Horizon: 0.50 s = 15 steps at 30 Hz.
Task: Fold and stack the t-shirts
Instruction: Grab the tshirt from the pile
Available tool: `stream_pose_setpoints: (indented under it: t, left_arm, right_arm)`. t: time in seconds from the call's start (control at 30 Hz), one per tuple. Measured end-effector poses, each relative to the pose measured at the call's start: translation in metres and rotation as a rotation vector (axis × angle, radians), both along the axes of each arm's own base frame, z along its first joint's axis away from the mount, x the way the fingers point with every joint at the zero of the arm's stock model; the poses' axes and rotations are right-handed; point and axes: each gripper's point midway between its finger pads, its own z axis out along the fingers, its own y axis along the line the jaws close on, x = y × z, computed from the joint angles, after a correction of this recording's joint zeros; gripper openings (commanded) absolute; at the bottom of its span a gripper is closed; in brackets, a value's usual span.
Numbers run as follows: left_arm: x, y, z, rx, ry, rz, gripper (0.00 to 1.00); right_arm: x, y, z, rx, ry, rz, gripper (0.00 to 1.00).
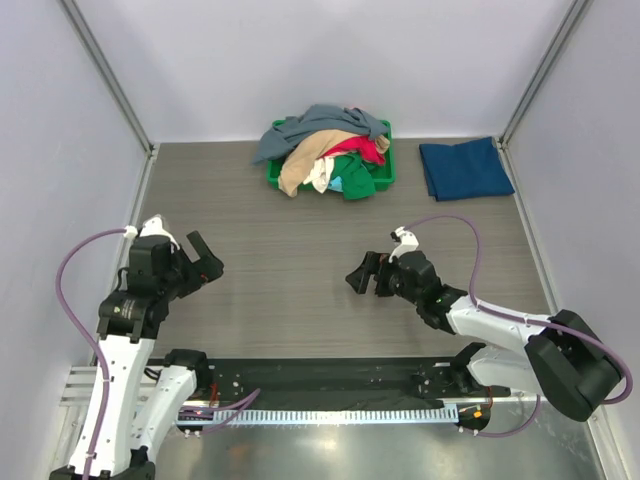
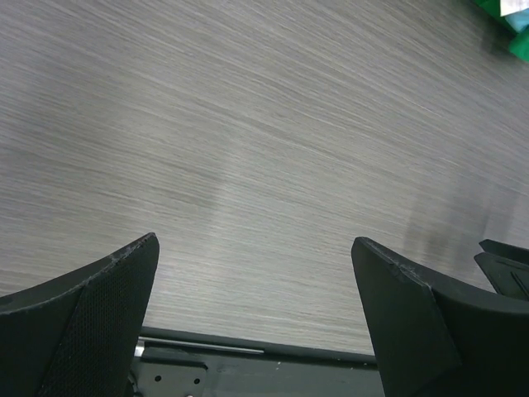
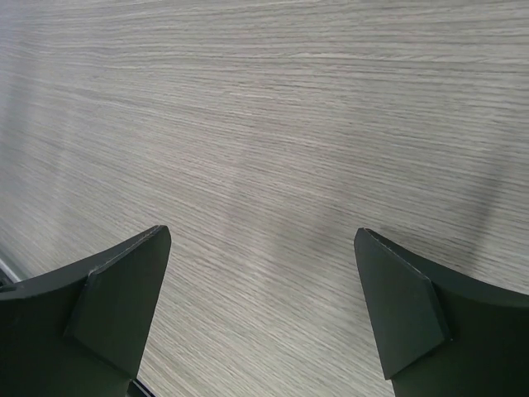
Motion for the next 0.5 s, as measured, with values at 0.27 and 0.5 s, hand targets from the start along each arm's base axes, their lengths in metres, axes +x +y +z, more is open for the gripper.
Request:
stream_pose_setpoints:
  t: [0.27, 0.5]
  left_arm:
    - [0.012, -0.004, 0.002, -0.005, -0.028, -0.022, 1.00]
    - [0.013, -0.005, 0.003, -0.011, -0.054, -0.026, 1.00]
  right_arm:
    - [0.042, 0.007, 0.063, -0.066, -0.064, -0.072, 1.00]
    - [0.163, 0.005, 0.213, -0.056, -0.253, -0.249, 1.00]
